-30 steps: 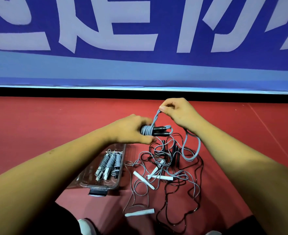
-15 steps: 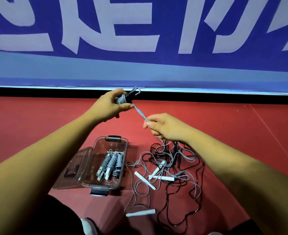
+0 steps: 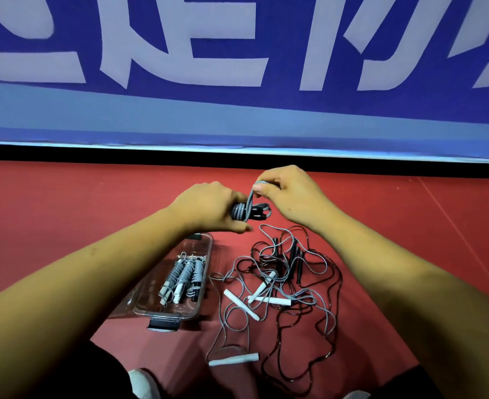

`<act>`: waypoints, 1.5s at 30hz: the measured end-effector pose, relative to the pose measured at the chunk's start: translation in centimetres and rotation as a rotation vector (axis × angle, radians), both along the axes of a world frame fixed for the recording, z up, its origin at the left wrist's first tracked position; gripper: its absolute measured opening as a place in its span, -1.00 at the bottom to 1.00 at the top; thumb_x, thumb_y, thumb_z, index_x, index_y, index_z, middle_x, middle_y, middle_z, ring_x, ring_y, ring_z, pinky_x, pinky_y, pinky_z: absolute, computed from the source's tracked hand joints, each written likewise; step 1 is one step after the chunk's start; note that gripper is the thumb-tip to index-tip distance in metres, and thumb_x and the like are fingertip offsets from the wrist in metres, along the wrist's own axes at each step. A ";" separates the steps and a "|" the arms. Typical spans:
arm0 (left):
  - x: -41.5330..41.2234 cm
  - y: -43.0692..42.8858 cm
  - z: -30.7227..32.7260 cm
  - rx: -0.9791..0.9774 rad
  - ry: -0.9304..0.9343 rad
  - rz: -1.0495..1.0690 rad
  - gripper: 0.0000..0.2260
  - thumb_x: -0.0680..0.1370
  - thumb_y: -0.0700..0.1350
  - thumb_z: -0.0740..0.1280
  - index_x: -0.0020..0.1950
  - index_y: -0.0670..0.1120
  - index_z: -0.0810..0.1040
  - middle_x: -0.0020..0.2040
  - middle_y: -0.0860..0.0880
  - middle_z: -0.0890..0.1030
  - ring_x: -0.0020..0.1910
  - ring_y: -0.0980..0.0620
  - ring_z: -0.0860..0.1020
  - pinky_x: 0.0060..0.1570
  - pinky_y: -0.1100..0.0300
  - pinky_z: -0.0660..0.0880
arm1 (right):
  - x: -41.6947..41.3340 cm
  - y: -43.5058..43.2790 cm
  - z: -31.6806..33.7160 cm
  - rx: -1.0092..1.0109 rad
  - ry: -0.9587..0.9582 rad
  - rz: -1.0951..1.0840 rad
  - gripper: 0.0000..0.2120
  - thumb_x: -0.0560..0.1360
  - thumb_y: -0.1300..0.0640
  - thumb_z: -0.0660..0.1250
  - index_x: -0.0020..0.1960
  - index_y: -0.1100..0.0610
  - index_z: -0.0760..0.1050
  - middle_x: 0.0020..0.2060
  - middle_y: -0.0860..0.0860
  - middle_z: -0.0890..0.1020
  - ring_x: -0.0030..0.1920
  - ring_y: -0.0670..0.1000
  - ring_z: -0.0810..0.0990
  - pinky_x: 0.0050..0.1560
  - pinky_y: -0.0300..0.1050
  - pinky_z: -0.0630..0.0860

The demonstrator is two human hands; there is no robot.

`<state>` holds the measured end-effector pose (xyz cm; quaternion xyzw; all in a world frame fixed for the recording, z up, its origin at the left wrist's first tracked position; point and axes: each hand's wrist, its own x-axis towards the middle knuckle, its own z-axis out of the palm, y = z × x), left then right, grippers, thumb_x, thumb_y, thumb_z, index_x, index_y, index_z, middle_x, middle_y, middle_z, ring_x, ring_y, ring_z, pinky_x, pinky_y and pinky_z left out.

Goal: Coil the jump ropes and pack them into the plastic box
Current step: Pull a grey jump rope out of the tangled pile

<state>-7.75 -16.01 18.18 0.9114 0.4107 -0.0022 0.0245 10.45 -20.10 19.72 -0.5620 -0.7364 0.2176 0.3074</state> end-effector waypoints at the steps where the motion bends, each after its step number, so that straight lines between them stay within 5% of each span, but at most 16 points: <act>1: 0.2 -0.2 0.2 -0.040 -0.033 -0.020 -0.63 0.41 0.37 0.36 -0.16 0.08 0.51 -0.39 0.04 0.53 -0.34 -0.03 0.50 -0.28 0.15 0.32 | 0.4 0.1 0.0 0.013 0.007 -0.014 -0.85 0.53 0.18 0.33 -0.15 0.18 0.63 -0.26 0.03 0.67 -0.20 0.03 0.59 -0.12 -0.11 0.45; 5: 0.3 -0.5 0.0 -0.143 -0.238 -0.095 -0.64 0.44 0.31 0.37 -0.08 0.02 0.61 -0.52 0.05 0.40 -0.50 0.12 0.38 -0.36 0.15 0.26 | 1.5 0.5 -0.1 0.001 0.095 -0.041 -0.88 0.51 0.15 0.38 -0.17 0.16 0.64 -0.28 -0.03 0.67 -0.21 -0.04 0.59 -0.11 -0.14 0.46; 9: -0.1 -0.7 0.4 -0.243 -0.376 -0.144 -0.67 0.46 0.26 0.31 0.03 0.05 0.61 -0.41 -0.01 0.51 -0.45 0.07 0.40 -0.36 0.13 0.34 | 2.7 0.9 -1.0 -0.146 0.225 -0.090 -0.83 0.50 0.12 0.42 -0.16 0.24 0.61 -0.60 -0.16 0.41 -0.54 -0.16 0.29 -0.46 -0.27 0.22; 15: -0.3 -1.1 0.6 -0.469 -0.645 -0.029 -0.81 0.54 0.15 0.30 -0.03 0.05 0.54 -0.34 -0.05 0.61 -0.43 -0.05 0.57 -0.34 0.08 0.49 | 2.3 0.3 -2.3 -0.341 0.263 0.018 -0.76 0.60 0.15 0.25 -0.19 0.02 0.61 -0.45 0.06 0.41 -0.47 -0.01 0.23 -0.43 -0.18 0.16; 20: -0.6 -0.3 0.8 -0.546 -0.836 0.046 -0.66 0.60 -0.01 0.35 0.36 0.21 0.47 -0.32 -0.01 0.59 -0.42 0.02 0.53 -0.36 0.15 0.51 | 2.0 -0.1 -2.5 -0.528 0.306 0.058 -0.76 0.65 0.10 0.17 0.03 0.11 0.61 -0.43 0.02 0.36 -0.48 -0.04 0.24 -0.45 -0.22 0.25; 22: -0.6 0.3 0.5 -0.507 -0.813 0.074 -0.68 0.58 -0.07 0.38 0.33 0.15 0.53 -0.33 0.12 0.58 -0.39 0.14 0.52 -0.33 0.22 0.50 | 1.8 -0.3 -2.3 -0.539 0.248 0.049 -0.74 0.66 0.11 0.13 0.07 0.16 0.58 -0.42 0.00 0.34 -0.46 -0.05 0.24 -0.44 -0.20 0.27; 25: -1.3 2.0 -0.3 -0.399 -0.763 0.173 -0.78 0.52 -0.05 0.46 0.15 0.08 0.58 -0.25 0.07 0.59 -0.28 0.07 0.55 -0.23 0.10 0.54 | 0.5 -0.4 -1.6 -0.422 -0.034 0.042 -0.74 0.66 0.11 0.13 -0.03 0.21 0.54 -0.39 0.00 0.42 -0.43 -0.02 0.34 -0.40 -0.18 0.29; 28: -1.7 2.6 -0.7 -0.172 -0.523 0.245 -0.70 0.47 0.02 0.49 0.16 0.09 0.53 -0.13 0.04 0.59 -0.11 -0.06 0.57 -0.08 0.06 0.51 | -0.8 -0.6 -0.8 -0.315 -0.234 0.094 -0.74 0.64 0.08 0.17 -0.17 0.15 0.46 -0.37 -0.02 0.46 -0.36 -0.01 0.41 -0.34 -0.16 0.29; 33: -1.1 1.1 -0.6 0.044 -0.136 0.169 -0.71 0.43 0.10 0.38 0.15 0.19 0.52 -0.08 0.02 0.64 -0.04 -0.16 0.60 -0.19 0.12 0.46 | -1.7 -1.7 0.2 -0.072 -0.608 0.174 -0.76 0.57 -0.01 0.26 -0.22 0.06 0.36 -0.37 -0.02 0.38 -0.26 0.13 0.37 -0.25 -0.09 0.26; 36: -0.9 0.6 -0.4 0.105 -0.028 0.089 -0.74 0.41 0.22 0.35 -0.02 0.10 0.52 -0.29 0.03 0.52 -0.16 -0.14 0.59 -0.26 0.13 0.43 | -1.2 -1.7 1.0 -0.009 -0.506 0.131 -0.84 0.57 -0.04 0.25 -0.19 -0.07 0.42 -0.37 -0.07 0.44 -0.23 0.11 0.43 -0.22 -0.08 0.33; 40: -0.3 -0.1 0.2 0.120 -0.023 0.023 -0.46 0.32 0.56 0.21 -0.20 0.08 0.47 -0.46 0.05 0.40 -0.36 -0.08 0.40 -0.32 0.14 0.30 | 0.5 -0.7 0.7 0.038 -0.223 0.013 -0.82 0.44 -0.06 0.41 -0.23 -0.02 0.47 -0.40 -0.11 0.53 -0.29 0.01 0.50 -0.20 -0.04 0.50; 45: -0.5 -0.5 0.1 -0.044 -0.171 -0.077 -0.56 0.34 0.48 0.22 -0.35 0.11 0.39 -0.53 0.04 0.39 -0.48 0.05 0.38 -0.39 0.15 0.24 | 1.0 -0.2 0.5 -0.054 0.079 0.029 -0.72 0.29 0.08 0.59 -0.23 0.11 0.48 -0.56 -0.11 0.44 -0.51 -0.13 0.33 -0.42 -0.20 0.29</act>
